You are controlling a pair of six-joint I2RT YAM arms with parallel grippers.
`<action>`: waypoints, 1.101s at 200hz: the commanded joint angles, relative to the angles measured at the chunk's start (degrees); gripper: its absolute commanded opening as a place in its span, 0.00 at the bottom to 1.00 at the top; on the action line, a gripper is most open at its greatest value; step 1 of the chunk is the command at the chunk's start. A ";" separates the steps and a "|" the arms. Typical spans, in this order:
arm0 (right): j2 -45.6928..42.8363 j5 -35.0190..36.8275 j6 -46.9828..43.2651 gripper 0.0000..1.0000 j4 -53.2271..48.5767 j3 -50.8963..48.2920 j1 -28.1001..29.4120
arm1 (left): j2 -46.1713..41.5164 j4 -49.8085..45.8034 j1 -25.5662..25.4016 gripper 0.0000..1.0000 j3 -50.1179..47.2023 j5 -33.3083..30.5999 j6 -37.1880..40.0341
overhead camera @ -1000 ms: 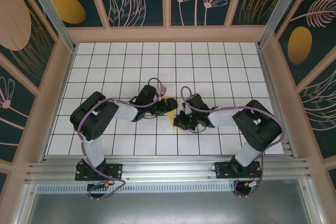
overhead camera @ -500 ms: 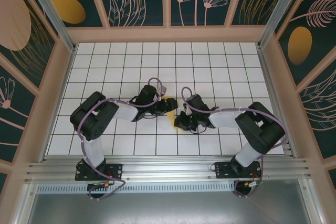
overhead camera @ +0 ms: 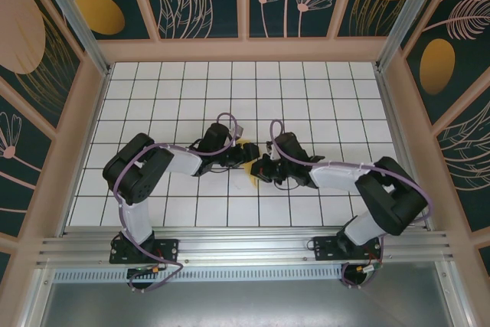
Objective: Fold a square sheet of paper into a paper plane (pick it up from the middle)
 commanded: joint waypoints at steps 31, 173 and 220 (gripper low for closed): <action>4.35 -1.58 5.87 0.03 11.22 -2.63 -1.41 | 3.84 -7.26 -0.21 0.60 -0.98 -3.03 1.92; 8.19 -4.89 0.83 0.04 0.27 -7.14 -0.70 | 4.40 -7.60 -0.21 0.60 -0.94 -3.40 1.93; 5.30 -3.47 -0.84 0.04 -5.11 -7.22 -0.54 | 4.54 -8.15 -0.21 0.60 -0.97 -4.10 1.94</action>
